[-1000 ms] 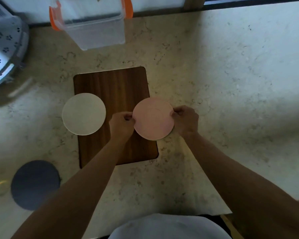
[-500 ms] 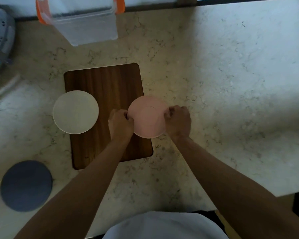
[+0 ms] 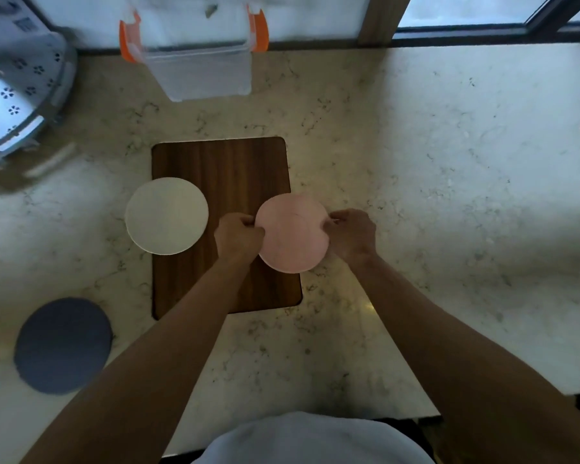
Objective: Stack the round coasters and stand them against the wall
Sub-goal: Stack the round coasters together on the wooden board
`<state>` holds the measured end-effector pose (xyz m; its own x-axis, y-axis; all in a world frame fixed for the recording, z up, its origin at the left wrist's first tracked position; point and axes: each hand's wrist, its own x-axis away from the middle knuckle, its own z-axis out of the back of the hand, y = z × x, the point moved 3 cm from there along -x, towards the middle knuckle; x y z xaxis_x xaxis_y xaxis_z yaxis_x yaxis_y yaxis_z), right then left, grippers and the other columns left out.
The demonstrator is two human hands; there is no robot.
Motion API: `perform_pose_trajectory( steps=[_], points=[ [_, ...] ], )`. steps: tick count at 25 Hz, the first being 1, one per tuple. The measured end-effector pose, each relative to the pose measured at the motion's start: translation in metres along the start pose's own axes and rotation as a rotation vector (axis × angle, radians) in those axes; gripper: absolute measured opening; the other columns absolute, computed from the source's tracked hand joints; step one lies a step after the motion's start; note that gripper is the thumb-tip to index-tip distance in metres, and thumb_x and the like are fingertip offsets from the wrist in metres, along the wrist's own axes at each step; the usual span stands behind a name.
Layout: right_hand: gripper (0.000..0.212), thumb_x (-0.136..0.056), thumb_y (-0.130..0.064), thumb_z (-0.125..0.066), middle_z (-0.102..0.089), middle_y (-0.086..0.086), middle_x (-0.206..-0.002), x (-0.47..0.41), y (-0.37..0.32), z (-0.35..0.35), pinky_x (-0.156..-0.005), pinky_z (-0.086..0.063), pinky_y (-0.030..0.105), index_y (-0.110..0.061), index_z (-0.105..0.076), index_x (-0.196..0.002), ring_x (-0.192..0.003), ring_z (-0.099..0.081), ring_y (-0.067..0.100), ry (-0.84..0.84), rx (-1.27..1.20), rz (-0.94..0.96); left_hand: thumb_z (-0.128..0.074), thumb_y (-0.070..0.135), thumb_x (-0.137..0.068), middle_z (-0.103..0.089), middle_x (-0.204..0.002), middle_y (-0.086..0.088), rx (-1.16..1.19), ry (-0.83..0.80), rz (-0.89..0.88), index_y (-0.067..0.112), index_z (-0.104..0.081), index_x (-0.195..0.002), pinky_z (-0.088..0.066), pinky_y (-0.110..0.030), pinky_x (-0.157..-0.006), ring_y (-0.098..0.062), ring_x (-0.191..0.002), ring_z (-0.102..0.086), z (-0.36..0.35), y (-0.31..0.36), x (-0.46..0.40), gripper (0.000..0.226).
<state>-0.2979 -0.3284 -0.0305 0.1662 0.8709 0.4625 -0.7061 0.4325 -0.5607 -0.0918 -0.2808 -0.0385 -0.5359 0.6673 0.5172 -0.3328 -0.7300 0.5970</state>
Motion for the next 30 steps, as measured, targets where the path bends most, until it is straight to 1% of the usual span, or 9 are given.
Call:
perform_pose_trajectory(
  steps=[3,5,7,9,12,16,24,26,30],
  points=[
    [0.024,-0.087,-0.024,-0.067,-0.077,0.003,-0.107,0.010,-0.021,-0.010,-0.080,-0.048,0.021,-0.017,-0.076,-0.107,-0.089,-0.068,0.013,-0.042,0.009,0.052,-0.072,0.011,-0.083,-0.073,-0.107,-0.009,0.084,0.059,0.014,0.011,-0.073,-0.106,-0.056,-0.042,-0.085,-0.019,-0.086,-0.063,0.033,-0.006,0.005,0.024],
    [0.024,-0.087,-0.024,-0.070,-0.076,0.006,-0.109,0.020,-0.039,-0.024,-0.090,-0.055,0.032,-0.014,-0.075,-0.108,-0.094,-0.070,0.019,-0.064,-0.030,0.079,-0.074,0.010,-0.080,-0.075,-0.100,-0.008,0.134,0.097,0.024,0.012,-0.076,-0.101,-0.058,-0.041,-0.083,-0.020,-0.082,-0.066,0.063,-0.016,0.005,0.021],
    [0.025,-0.087,-0.024,-0.071,-0.074,0.007,-0.113,0.031,-0.058,-0.041,-0.093,-0.056,0.044,-0.013,-0.075,-0.109,-0.099,-0.070,0.024,-0.079,-0.072,0.088,-0.073,0.007,-0.075,-0.075,-0.091,-0.007,0.193,0.107,0.036,0.011,-0.077,-0.095,-0.059,-0.043,-0.081,-0.022,-0.081,-0.067,0.092,-0.028,0.002,0.021],
    [0.024,-0.088,-0.025,-0.072,-0.073,0.005,-0.115,0.042,-0.080,-0.064,-0.093,-0.056,0.046,-0.015,-0.075,-0.109,-0.102,-0.069,0.023,-0.101,-0.095,0.115,-0.072,0.003,-0.071,-0.074,-0.087,-0.007,0.240,0.108,0.058,0.013,-0.077,-0.088,-0.061,-0.042,-0.077,-0.025,-0.081,-0.069,0.122,-0.045,-0.005,0.020],
    [0.021,-0.089,-0.023,-0.070,-0.073,0.003,-0.113,0.052,-0.115,-0.098,-0.093,-0.056,0.044,-0.015,-0.075,-0.107,-0.102,-0.068,0.020,-0.156,-0.125,0.157,-0.072,0.002,-0.069,-0.074,-0.082,-0.007,0.239,0.141,0.057,0.019,-0.075,-0.076,-0.061,-0.037,-0.070,-0.025,-0.076,-0.071,0.161,-0.071,-0.022,0.019],
    [0.022,-0.088,-0.020,-0.071,-0.075,0.006,-0.109,0.053,-0.143,-0.128,-0.090,-0.058,0.043,-0.012,-0.074,-0.108,-0.098,-0.070,0.020,-0.133,-0.098,0.168,-0.075,0.002,-0.071,-0.074,-0.087,-0.007,0.234,0.149,0.062,0.013,-0.077,-0.090,-0.060,-0.036,-0.074,-0.023,-0.082,-0.069,0.188,-0.090,-0.045,0.022],
    [0.021,-0.089,-0.019,-0.070,-0.075,0.006,-0.110,0.040,-0.169,-0.161,-0.088,-0.059,0.039,-0.012,-0.075,-0.109,-0.098,-0.070,0.019,-0.105,-0.070,0.163,-0.069,-0.002,-0.075,-0.071,-0.087,-0.005,0.241,0.143,0.033,0.011,-0.076,-0.094,-0.055,-0.031,-0.071,-0.021,-0.085,-0.067,0.202,-0.102,-0.091,0.024],
    [0.020,-0.090,-0.020,-0.069,-0.075,0.006,-0.109,0.039,-0.172,-0.167,-0.084,-0.057,0.032,-0.012,-0.075,-0.108,-0.097,-0.070,0.018,-0.083,-0.035,0.173,-0.069,-0.002,-0.077,-0.073,-0.091,-0.007,0.222,0.141,0.039,0.009,-0.076,-0.096,-0.055,-0.031,-0.074,-0.020,-0.086,-0.066,0.200,-0.104,-0.100,0.024],
    [0.019,-0.092,-0.021,-0.067,-0.075,0.004,-0.108,0.036,-0.172,-0.178,-0.061,-0.041,0.012,-0.013,-0.074,-0.108,-0.091,-0.067,0.012,-0.064,0.044,0.175,-0.069,0.000,-0.077,-0.075,-0.095,-0.009,0.159,0.182,0.048,0.010,-0.076,-0.097,-0.053,-0.029,-0.075,-0.021,-0.088,-0.067,0.193,-0.107,-0.110,0.024]
  ],
)
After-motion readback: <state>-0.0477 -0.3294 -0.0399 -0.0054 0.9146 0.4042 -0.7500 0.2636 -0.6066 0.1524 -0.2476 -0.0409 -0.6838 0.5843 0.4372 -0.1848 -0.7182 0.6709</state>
